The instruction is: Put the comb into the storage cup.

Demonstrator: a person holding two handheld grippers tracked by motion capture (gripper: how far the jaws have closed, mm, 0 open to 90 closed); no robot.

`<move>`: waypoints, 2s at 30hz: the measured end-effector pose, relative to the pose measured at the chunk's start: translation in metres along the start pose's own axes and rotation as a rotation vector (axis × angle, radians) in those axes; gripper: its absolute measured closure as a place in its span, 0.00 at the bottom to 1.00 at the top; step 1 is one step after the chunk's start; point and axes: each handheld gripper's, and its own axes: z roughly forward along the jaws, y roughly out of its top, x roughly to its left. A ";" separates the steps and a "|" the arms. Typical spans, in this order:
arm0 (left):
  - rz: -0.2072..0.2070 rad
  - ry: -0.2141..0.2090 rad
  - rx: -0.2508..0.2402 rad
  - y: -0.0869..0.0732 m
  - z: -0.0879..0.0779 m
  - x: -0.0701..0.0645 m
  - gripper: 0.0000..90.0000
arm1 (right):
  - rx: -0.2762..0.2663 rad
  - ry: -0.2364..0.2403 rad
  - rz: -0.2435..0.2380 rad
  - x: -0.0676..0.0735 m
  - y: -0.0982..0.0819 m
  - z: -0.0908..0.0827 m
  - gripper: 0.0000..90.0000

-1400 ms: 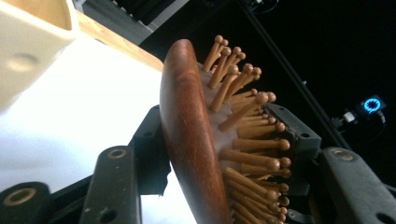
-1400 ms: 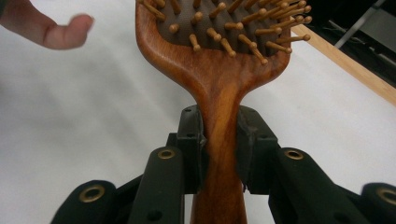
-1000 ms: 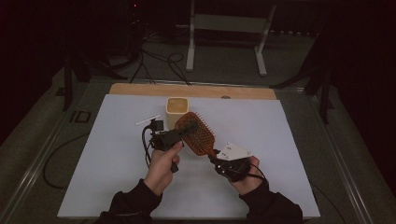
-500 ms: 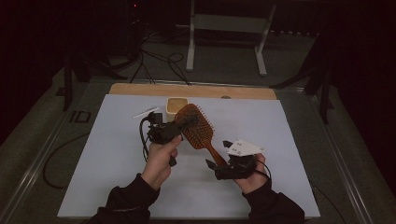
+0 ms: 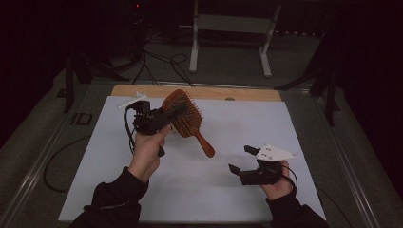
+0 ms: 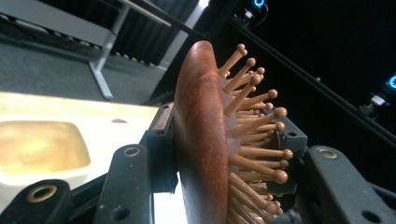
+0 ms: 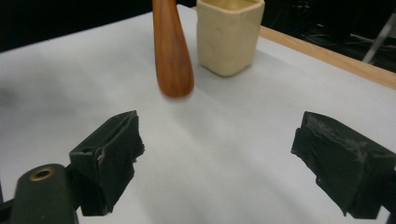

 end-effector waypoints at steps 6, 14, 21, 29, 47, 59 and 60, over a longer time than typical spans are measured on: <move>0.012 0.033 -0.030 0.017 0.001 0.005 0.61 | 0.015 0.016 -0.001 -0.002 -0.010 -0.002 0.15; 0.044 0.079 -0.064 0.040 0.001 0.012 0.61 | 0.005 0.066 -0.014 -0.001 -0.017 0.005 0.13; 0.057 0.115 -0.084 0.057 0.002 0.017 0.61 | -0.008 0.093 -0.016 -0.003 -0.020 0.009 0.13; 0.075 0.152 -0.105 0.073 0.001 0.026 0.61 | -0.014 0.103 -0.037 -0.007 -0.025 0.009 0.13; 0.088 0.267 -0.139 0.088 0.016 0.055 0.61 | -0.025 0.102 -0.049 -0.018 -0.033 0.007 0.14; 0.082 0.336 -0.116 0.076 0.039 0.075 0.61 | -0.018 0.118 -0.049 -0.018 -0.034 0.009 0.13; 0.083 0.340 -0.112 0.074 0.040 0.077 0.61 | -0.015 0.120 -0.050 -0.017 -0.034 0.008 0.13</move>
